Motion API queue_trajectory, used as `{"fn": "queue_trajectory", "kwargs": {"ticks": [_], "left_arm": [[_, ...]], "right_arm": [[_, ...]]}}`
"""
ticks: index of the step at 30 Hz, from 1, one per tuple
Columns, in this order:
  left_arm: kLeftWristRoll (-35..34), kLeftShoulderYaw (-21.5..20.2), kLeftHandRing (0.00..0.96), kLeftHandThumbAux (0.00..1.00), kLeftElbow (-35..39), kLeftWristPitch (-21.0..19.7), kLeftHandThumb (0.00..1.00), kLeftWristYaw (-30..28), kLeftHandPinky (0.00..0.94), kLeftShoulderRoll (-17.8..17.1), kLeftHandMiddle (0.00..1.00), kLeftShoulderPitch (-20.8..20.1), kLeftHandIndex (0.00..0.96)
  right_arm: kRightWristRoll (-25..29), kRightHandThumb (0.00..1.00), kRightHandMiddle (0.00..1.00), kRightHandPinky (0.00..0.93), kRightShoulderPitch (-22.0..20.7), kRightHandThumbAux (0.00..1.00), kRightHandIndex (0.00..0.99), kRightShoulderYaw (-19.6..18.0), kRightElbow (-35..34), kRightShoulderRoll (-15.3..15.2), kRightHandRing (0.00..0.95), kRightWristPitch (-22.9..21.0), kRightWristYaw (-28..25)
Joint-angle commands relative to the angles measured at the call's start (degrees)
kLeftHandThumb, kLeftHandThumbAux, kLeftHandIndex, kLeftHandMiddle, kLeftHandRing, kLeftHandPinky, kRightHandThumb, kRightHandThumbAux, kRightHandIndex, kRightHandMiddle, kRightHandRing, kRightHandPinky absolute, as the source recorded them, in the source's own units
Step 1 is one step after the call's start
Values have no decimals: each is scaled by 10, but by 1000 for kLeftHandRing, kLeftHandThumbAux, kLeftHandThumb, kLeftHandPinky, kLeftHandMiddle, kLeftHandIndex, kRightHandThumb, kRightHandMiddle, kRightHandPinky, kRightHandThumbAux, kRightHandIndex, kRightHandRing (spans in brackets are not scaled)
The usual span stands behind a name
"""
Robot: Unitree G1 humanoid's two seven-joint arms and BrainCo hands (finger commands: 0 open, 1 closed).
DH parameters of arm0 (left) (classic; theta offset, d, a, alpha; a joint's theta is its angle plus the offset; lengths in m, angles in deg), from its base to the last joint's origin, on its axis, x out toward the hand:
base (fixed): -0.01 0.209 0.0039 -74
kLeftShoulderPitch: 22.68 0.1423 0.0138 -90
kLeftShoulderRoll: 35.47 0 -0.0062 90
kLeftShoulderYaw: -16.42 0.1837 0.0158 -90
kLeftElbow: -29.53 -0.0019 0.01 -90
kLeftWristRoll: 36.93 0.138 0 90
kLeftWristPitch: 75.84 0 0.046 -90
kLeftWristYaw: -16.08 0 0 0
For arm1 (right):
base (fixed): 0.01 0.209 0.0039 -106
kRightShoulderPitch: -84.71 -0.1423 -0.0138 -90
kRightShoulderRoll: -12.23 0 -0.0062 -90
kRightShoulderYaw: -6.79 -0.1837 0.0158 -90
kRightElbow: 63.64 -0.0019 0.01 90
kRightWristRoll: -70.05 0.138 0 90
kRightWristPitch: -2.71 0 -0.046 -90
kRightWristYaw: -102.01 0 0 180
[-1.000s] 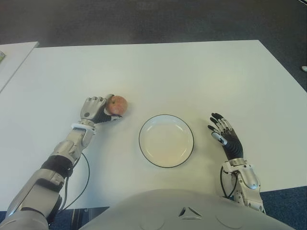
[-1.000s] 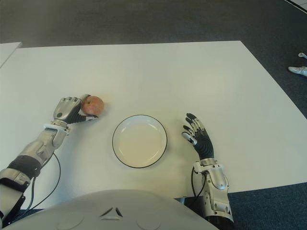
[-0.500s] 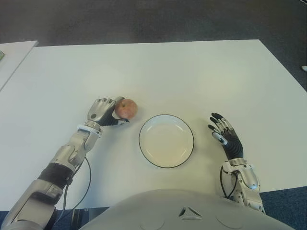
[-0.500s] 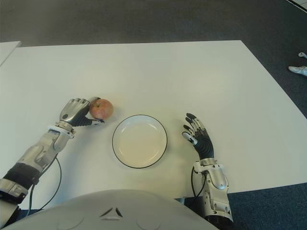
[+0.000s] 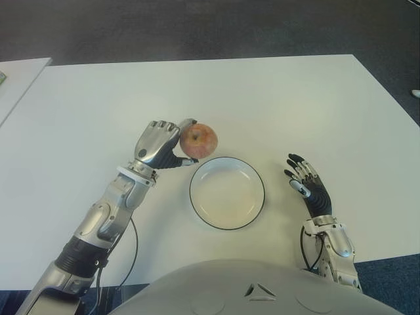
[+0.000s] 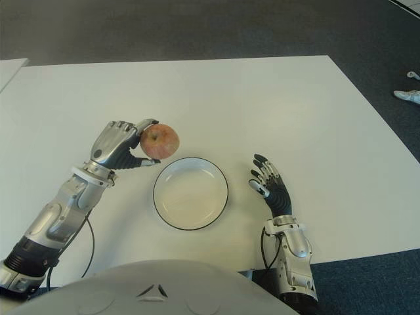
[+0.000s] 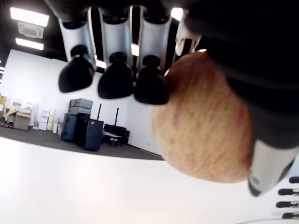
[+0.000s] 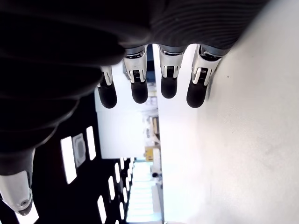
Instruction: Put the apples into the plate.
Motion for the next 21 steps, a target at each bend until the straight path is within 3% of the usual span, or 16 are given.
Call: {"fn": "queue_trajectory", "kwargs": {"ticks": [1, 12, 21], "left_arm": [[6, -8, 824, 695, 25, -3, 744, -22, 802, 14, 827, 8, 443], [54, 2, 819, 694, 110, 20, 745, -54, 791, 21, 821, 59, 443], [71, 7, 819, 693, 120, 54, 745, -60, 811, 27, 816, 65, 443]], "right_arm": [[-9, 172, 109, 58, 10, 576, 111, 6, 23, 2, 60, -16, 2], [-8, 160, 104, 74, 6, 576, 105, 10, 36, 3, 58, -7, 1], [-6, 160, 101, 77, 4, 577, 90, 13, 42, 6, 61, -8, 1]]}}
